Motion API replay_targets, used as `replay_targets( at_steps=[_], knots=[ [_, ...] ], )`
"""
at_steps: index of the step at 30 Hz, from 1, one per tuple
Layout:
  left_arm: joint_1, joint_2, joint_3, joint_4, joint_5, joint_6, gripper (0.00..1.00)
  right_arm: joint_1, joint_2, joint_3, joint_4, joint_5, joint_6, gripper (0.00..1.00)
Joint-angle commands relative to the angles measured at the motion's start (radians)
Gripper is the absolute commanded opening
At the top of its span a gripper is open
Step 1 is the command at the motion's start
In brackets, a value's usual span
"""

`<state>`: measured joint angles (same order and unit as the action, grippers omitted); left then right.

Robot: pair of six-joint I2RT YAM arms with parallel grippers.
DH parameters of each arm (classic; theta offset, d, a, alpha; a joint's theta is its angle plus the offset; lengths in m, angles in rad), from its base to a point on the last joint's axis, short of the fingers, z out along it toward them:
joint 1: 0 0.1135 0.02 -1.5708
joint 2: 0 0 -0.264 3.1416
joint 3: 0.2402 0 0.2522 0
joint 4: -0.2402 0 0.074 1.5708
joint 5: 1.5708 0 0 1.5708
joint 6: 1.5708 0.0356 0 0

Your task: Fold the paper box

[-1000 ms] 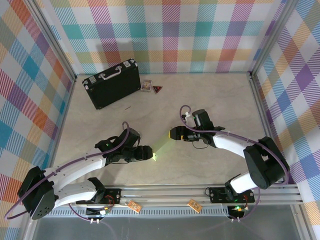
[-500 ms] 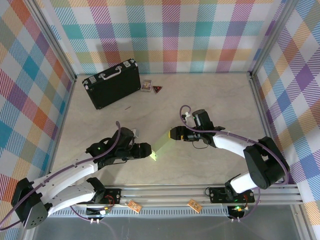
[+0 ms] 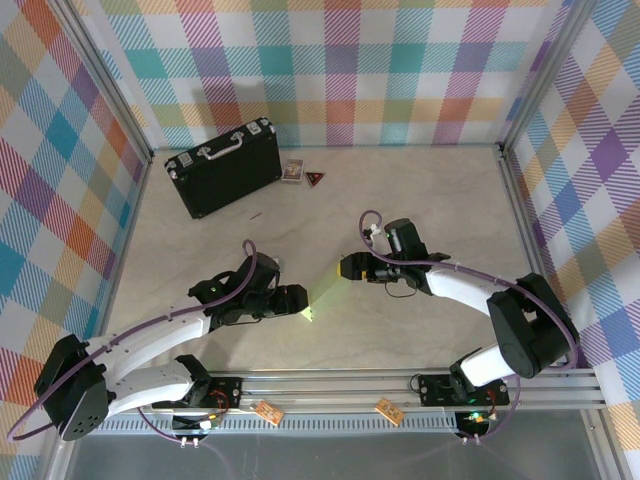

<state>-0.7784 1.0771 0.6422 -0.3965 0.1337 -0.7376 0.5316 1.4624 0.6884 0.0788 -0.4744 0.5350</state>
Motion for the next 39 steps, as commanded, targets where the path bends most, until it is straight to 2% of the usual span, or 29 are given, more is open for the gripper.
replay_targets(
  at_steps=[1,13,18,24,31,39],
  knots=[
    [-0.007,0.035,-0.034,0.021,-0.024,0.0,0.68,0.007,0.014,-0.026,-0.104,0.045,-0.026,0.64],
    [-0.007,0.089,-0.002,-0.058,-0.09,0.03,0.66,0.007,-0.01,-0.03,-0.114,0.046,-0.027,0.64],
    [-0.007,0.11,0.042,-0.089,-0.103,0.056,0.66,0.005,-0.062,0.01,-0.171,0.065,-0.06,0.71],
    [-0.005,0.136,0.092,-0.111,-0.106,0.081,0.66,-0.002,-0.15,0.081,-0.299,0.097,-0.123,0.73],
    [-0.007,0.171,0.118,-0.124,-0.114,0.098,0.65,-0.034,-0.225,0.074,-0.343,0.145,-0.127,0.7],
    [-0.006,0.175,0.12,-0.125,-0.12,0.104,0.66,-0.068,-0.186,0.065,-0.354,0.164,-0.132,0.66]
  ],
)
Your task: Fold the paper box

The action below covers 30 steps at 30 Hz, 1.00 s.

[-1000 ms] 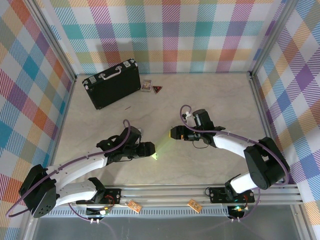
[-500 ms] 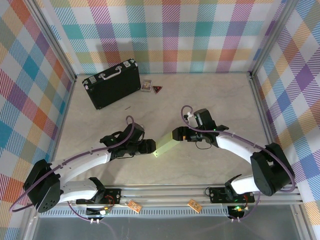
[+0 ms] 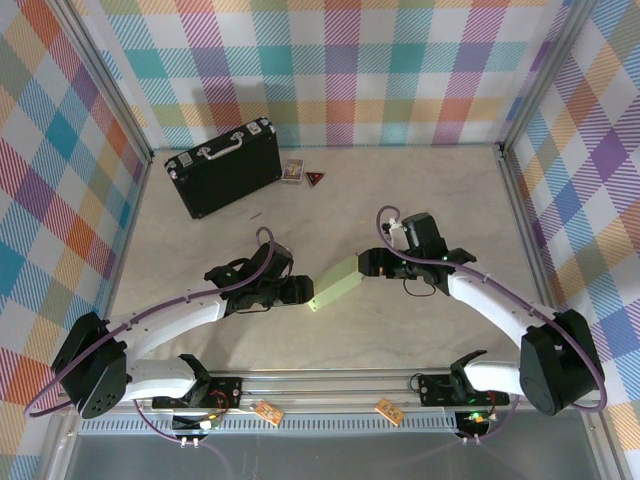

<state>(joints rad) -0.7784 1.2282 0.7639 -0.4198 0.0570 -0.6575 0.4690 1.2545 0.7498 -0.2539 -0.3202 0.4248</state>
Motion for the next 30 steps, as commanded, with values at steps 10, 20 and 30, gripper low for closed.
replay_targets(
  at_steps=[10,20,30],
  knots=[
    [-0.006,0.024,0.009,-0.111,-0.048,0.033,0.65,-0.015,0.056,0.097,-0.015,-0.025,-0.031,0.66],
    [0.047,-0.132,0.104,-0.202,-0.125,0.043,0.77,-0.015,0.113,0.214,-0.062,-0.022,-0.094,0.72],
    [0.069,-0.104,-0.022,-0.031,0.079,-0.061,0.62,-0.013,0.198,0.22,-0.13,-0.115,-0.089,0.64]
  ],
)
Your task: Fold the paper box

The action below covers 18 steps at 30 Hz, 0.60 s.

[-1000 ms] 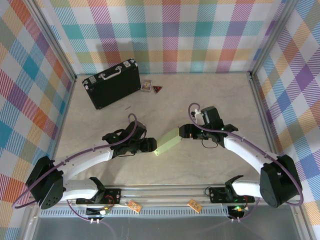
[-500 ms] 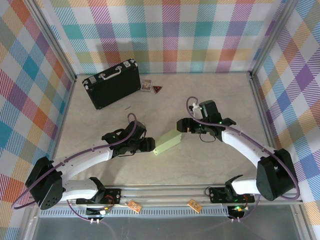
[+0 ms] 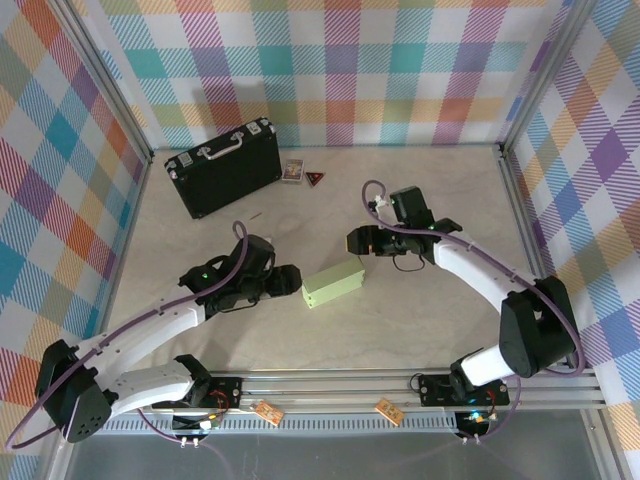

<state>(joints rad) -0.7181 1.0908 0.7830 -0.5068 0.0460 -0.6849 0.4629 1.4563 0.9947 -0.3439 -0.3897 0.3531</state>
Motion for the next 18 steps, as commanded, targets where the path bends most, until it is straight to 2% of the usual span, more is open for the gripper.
replay_targets(
  at_steps=[1,6,11,18],
  knots=[
    [0.006,0.052,-0.049,0.073,0.101,-0.04,0.6,-0.006,-0.001,-0.034,-0.049,-0.052,-0.023,0.64],
    [0.007,0.118,-0.057,0.144,0.151,-0.053,0.57,-0.005,0.013,-0.077,-0.041,-0.093,-0.029,0.55],
    [0.008,0.186,-0.052,0.207,0.195,-0.061,0.57,0.013,0.035,-0.097,-0.003,-0.115,-0.022,0.5],
    [0.008,0.261,0.007,0.179,0.156,-0.023,0.54,0.043,0.071,-0.085,0.025,-0.132,-0.028,0.48]
  ],
)
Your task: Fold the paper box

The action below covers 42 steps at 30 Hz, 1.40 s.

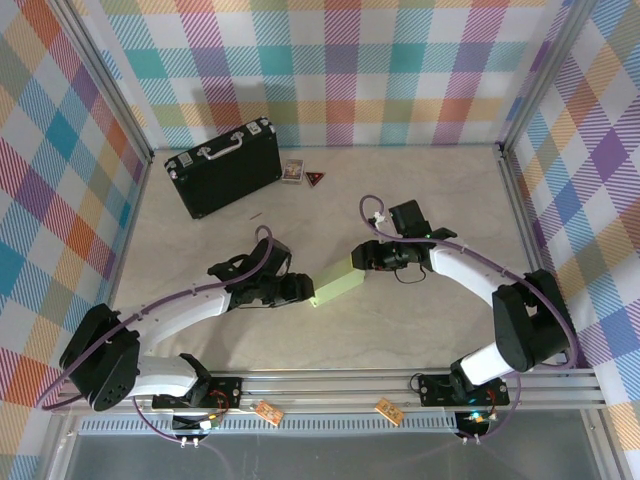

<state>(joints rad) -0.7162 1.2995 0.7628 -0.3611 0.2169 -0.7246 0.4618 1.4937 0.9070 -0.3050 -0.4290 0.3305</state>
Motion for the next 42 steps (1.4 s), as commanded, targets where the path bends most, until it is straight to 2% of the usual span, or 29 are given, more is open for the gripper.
replay_targets(
  at_steps=[1,7,13,16,19,25,29,33,42],
  knots=[
    [0.005,0.059,0.042,0.025,-0.022,0.024,0.54,0.044,0.036,0.006,-0.009,-0.095,-0.006,0.48],
    [0.055,0.137,0.177,-0.028,-0.04,0.11,0.53,0.045,0.065,0.083,0.028,-0.089,-0.008,0.46],
    [0.184,0.258,0.336,-0.024,0.056,0.195,0.52,0.044,0.143,0.188,0.097,-0.076,-0.007,0.44],
    [0.252,0.293,0.354,0.015,0.138,0.193,0.52,0.044,0.176,0.218,0.104,-0.06,-0.005,0.43],
    [0.283,0.319,0.355,0.034,0.199,0.196,0.52,0.045,0.196,0.226,0.105,-0.057,0.003,0.43],
    [0.306,0.333,0.356,0.002,0.229,0.226,0.52,0.042,0.216,0.221,0.12,-0.042,0.02,0.43],
    [0.319,0.317,0.38,-0.09,0.214,0.275,0.58,0.033,0.23,0.227,0.101,-0.004,0.053,0.44],
    [0.34,0.258,0.386,-0.204,0.126,0.316,0.62,0.018,0.231,0.22,0.105,0.001,0.064,0.44],
    [0.37,0.172,0.386,-0.267,0.112,0.282,0.62,0.013,0.244,0.233,0.111,-0.025,0.068,0.44]
  ],
)
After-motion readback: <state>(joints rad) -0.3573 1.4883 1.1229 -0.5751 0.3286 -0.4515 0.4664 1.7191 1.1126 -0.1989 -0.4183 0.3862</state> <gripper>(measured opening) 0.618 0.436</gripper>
